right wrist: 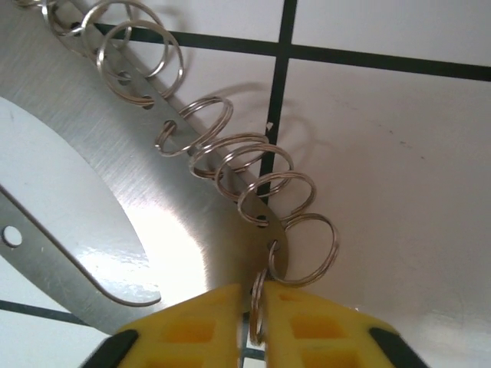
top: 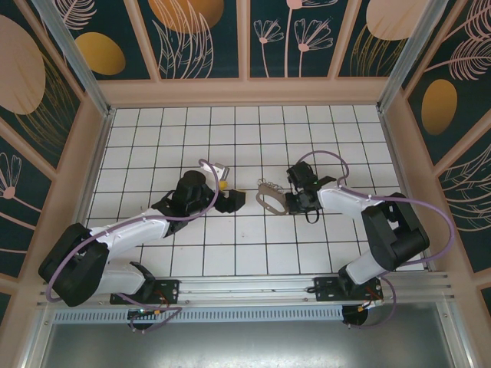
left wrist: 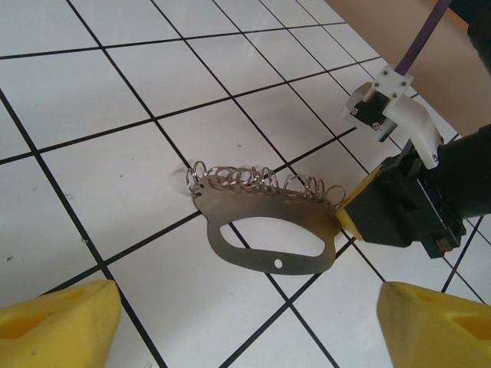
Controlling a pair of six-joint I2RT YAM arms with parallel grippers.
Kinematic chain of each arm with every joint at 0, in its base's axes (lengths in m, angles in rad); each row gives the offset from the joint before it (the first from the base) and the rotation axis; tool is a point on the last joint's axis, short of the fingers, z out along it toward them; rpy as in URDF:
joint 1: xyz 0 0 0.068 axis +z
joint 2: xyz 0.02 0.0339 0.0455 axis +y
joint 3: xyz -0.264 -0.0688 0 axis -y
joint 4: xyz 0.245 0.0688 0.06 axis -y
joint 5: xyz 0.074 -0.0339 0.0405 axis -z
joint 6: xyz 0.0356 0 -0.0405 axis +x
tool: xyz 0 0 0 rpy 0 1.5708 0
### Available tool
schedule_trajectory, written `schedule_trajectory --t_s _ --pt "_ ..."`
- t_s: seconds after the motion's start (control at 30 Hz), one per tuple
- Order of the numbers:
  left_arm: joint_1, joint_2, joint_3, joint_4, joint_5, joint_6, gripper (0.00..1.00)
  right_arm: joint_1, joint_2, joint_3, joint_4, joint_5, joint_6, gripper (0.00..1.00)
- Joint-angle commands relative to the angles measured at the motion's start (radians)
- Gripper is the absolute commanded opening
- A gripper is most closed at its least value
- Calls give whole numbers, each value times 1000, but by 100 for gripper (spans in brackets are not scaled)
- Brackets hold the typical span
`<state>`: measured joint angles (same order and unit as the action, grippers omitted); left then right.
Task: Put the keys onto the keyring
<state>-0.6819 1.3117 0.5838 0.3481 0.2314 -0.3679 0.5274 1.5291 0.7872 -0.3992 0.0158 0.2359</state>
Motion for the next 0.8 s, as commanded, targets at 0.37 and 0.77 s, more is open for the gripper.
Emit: schedule_trajectory --t_s 0.37,0.77 --pt "-6 -19 41 -10 8 7 77 104 -77 26 -18 63 -33 0" --pt "-7 -186 71 -133 32 36 62 324 -396 -93 298 -24 -271 0"
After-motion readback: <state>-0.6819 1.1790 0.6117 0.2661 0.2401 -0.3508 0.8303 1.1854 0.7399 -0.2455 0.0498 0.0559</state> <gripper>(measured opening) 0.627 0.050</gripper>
